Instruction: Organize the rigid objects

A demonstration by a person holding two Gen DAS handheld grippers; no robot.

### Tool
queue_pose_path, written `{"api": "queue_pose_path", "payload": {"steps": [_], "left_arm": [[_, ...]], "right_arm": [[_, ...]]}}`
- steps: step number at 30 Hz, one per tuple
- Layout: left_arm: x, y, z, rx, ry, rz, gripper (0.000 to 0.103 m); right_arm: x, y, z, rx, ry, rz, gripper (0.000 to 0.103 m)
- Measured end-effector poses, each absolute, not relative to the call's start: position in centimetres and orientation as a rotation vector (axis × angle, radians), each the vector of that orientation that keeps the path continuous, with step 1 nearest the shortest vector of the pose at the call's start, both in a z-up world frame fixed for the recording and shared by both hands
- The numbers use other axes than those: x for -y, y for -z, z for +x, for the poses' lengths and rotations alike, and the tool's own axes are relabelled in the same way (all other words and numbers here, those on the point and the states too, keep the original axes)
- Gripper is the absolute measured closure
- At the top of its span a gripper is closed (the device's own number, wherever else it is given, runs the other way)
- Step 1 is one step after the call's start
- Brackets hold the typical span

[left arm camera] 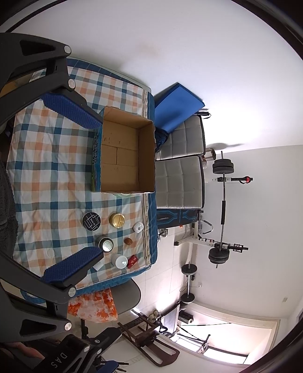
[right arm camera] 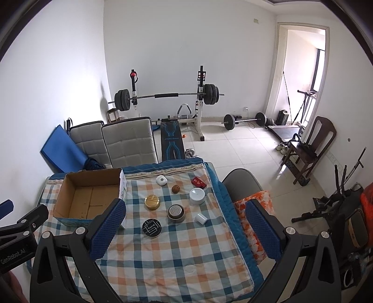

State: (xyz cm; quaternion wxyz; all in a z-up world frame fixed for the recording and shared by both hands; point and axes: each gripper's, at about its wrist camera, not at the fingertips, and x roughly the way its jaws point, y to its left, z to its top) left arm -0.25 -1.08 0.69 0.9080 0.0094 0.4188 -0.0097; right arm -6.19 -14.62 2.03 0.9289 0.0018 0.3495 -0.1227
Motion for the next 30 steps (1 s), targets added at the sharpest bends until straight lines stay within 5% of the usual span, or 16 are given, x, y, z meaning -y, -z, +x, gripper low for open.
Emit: {"api": "queue_pose_path", "payload": {"steps": [30], "left_arm": [[2.0,-1.3,-0.7,-0.859,0.028,0.019,0.000]], "right_arm": [[15.5,-1.8,-7.3,-0.714,0.269,0.006,0.000]]}}
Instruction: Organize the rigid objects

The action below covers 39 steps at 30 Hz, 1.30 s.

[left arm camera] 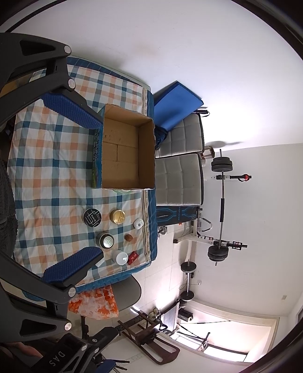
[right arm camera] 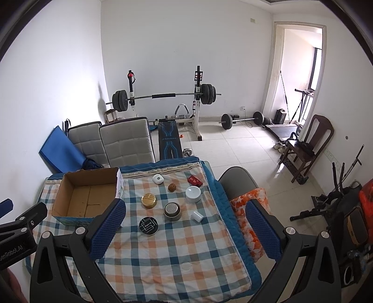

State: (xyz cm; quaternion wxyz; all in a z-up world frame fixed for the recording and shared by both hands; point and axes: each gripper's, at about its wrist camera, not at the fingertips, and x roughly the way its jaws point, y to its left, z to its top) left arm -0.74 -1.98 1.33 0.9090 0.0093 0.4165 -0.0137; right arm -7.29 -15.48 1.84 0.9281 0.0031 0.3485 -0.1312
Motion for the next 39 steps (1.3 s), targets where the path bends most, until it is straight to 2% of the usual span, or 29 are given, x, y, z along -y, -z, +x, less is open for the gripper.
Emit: {"api": "queue_pose_path", "payload": {"steps": [19,27,33,39], "left_arm": [[1.9,-1.6,-0.7,-0.851,0.022,0.017,0.000],[2.1,-0.4,1.0,-0.878,0.015,0.014,0.000],[3.0,1.9,4.2,-0.924,0.013,0.036,0.000],[5.1,6.3,10.3,-1.024,0.029,0.044,0.000]], "right_arm": [[15.5,-2.0,-7.1,-0.711,0.264,0.011,0.000],[15.8,-1.5,-4.3,-0.745,0.247,0.010,0.000],[17.6,1.2,-0.4,-0.836,0.238,0.044,0.000],[22.8,6.6,5.7,-0.965,0.280,0.093,0.000]]}}
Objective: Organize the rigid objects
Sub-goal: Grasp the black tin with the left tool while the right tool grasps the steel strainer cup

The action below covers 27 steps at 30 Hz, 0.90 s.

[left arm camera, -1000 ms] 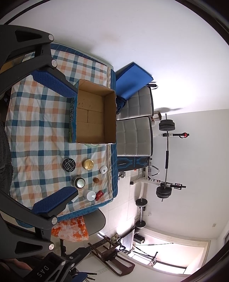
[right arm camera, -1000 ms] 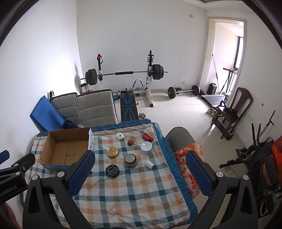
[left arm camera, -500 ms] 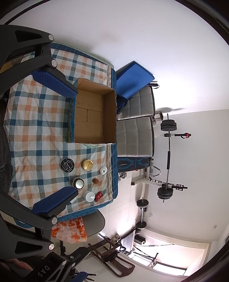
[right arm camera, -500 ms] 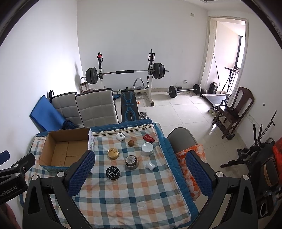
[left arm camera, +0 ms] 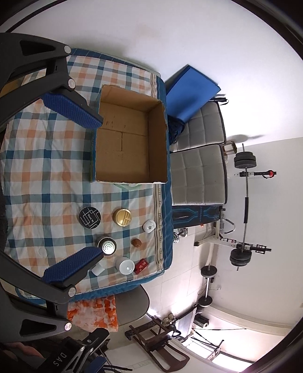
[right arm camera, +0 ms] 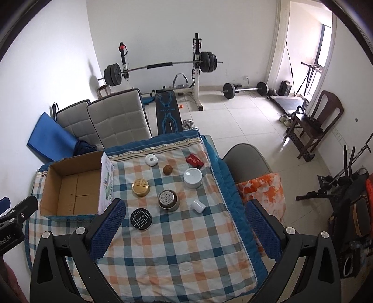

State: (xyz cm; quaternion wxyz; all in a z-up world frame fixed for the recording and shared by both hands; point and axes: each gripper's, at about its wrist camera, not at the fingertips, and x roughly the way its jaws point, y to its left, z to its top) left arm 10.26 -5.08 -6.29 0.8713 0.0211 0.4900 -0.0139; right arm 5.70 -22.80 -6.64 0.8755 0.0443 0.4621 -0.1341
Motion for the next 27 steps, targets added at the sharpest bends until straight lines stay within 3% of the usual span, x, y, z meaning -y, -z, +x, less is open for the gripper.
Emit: {"api": "queue_pose_path", "payload": {"steps": [11,18,27], "left_arm": [[13.2,22.1,22.6,-1.370,0.136,0.117,0.000],[14.1,31.5,24.7,-1.538,0.049,0.185,0.001],[10.9,35.3,24.0,-1.577,-0.137,0.151,0.001]], "right_arm": [[32.0,26.1,18.2,-1.344,0.283,0.189,0.001],[29.9,34.1,22.3,-1.494,0.132,0.282,0.005],[25.4,40.7,25.0,-1.633,0.019,0.380,0.005]]}}
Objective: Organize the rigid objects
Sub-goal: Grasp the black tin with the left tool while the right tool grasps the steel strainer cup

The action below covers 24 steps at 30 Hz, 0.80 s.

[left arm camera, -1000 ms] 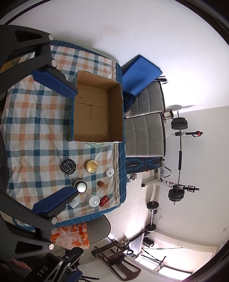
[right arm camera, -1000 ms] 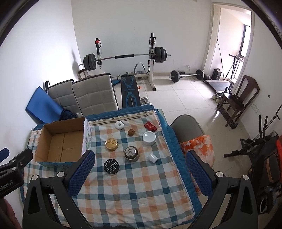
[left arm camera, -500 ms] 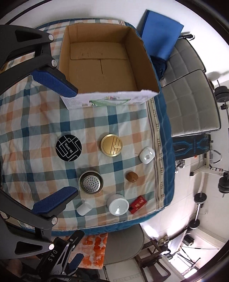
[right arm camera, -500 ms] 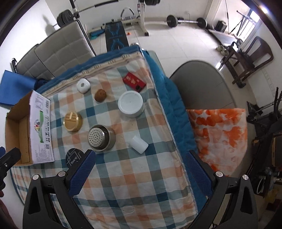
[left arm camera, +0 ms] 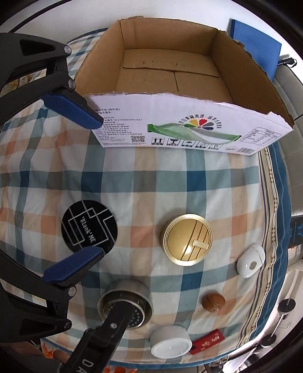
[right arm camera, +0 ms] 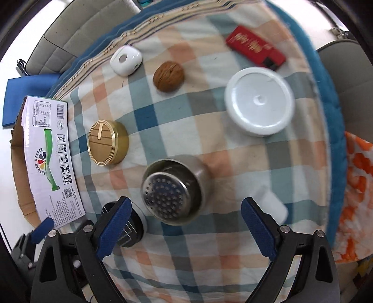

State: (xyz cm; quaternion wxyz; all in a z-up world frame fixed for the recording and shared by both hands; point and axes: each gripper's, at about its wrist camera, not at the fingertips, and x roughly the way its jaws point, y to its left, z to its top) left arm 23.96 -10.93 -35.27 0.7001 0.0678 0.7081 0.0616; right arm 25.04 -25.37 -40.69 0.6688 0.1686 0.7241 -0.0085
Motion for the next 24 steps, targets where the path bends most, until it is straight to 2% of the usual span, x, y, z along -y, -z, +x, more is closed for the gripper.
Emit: {"api": "queue_pose_path", "payload": {"steps": [3,5,6,7,13,20,21,23,24], "left_arm": [[10.5,35.7,23.8,-1.581,-0.142,0.142,0.001],[10.8,36.2,23.8,-1.582,-0.136,0.149,0.001],[11.0,36.3,23.7,-1.581,-0.126,0.161,0.001],[11.4,36.5,24.0,-1.583,-0.121,0.175,0.001],[13.7,38.1,23.1,-1.642,0.016,0.174,0.001],[15.5,44.2,22.0,-1.784,0.124,0.198,0.001],[15.4,44.5,22.1,-1.774,0.124,0.185,0.003],[15.1,44.7,22.1,-1.747,0.126,0.154,0.029],[14.9,44.6,22.2,-1.742,0.132,0.142,0.030]], "right_arm": [[23.8,42.6,25.6,-1.678,0.006,0.387,0.006],[23.0,43.7,25.7,-1.706,0.045,0.313,0.011],[22.8,44.0,25.7,-1.716,0.074,0.264,0.023],[23.0,44.1,25.5,-1.717,0.067,0.276,0.025],[24.7,43.1,23.5,-1.758,0.098,0.240,0.029],[25.4,43.5,21.7,-1.779,0.098,0.307,0.029],[25.4,43.7,21.5,-1.779,0.100,0.309,0.029],[25.8,43.9,21.3,-1.782,0.105,0.314,0.028],[25.7,44.0,21.3,-1.786,0.106,0.318,0.027]]}}
